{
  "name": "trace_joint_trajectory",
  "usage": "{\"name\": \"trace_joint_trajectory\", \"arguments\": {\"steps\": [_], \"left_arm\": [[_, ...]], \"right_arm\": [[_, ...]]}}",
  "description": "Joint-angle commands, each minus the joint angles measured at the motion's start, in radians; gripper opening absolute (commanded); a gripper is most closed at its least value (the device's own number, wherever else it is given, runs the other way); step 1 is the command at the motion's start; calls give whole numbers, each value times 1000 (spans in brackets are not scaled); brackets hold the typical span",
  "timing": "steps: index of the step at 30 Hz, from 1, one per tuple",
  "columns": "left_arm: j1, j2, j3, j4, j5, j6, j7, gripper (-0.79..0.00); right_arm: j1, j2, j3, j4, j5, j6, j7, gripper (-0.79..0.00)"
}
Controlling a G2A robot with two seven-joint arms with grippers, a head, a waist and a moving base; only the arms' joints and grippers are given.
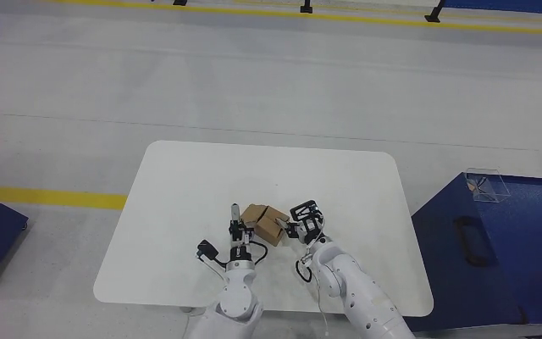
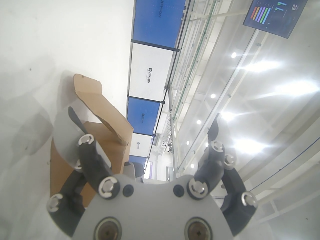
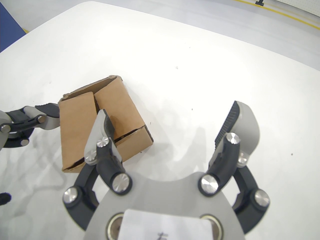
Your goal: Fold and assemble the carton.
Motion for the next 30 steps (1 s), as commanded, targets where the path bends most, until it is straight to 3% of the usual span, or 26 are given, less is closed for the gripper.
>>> {"name": "trace_joint_trajectory", "arguments": {"steps": [1, 8, 12, 21, 30], "left_arm": [[-6, 0, -8, -1, 0, 6, -3, 0], [-60, -12, -11, 52, -32, 83, -26, 0], [-99, -22, -9, 114, -55, 73, -32, 0], [-174, -46, -17, 247, -132, -44, -52, 0], [-180, -51, -54, 267, -186, -242, -147, 0]], "right_arm": [[-1, -1, 2, -1, -3, 0, 0, 0], [-4, -3, 12, -7, -9, -5, 2, 0], [-5, -5, 13, -12, -14, -4, 5, 0], [-14, -9, 15, -25, -29, -2, 9, 0], [-14, -15, 13, -20, -42, 3, 17, 0]]}}
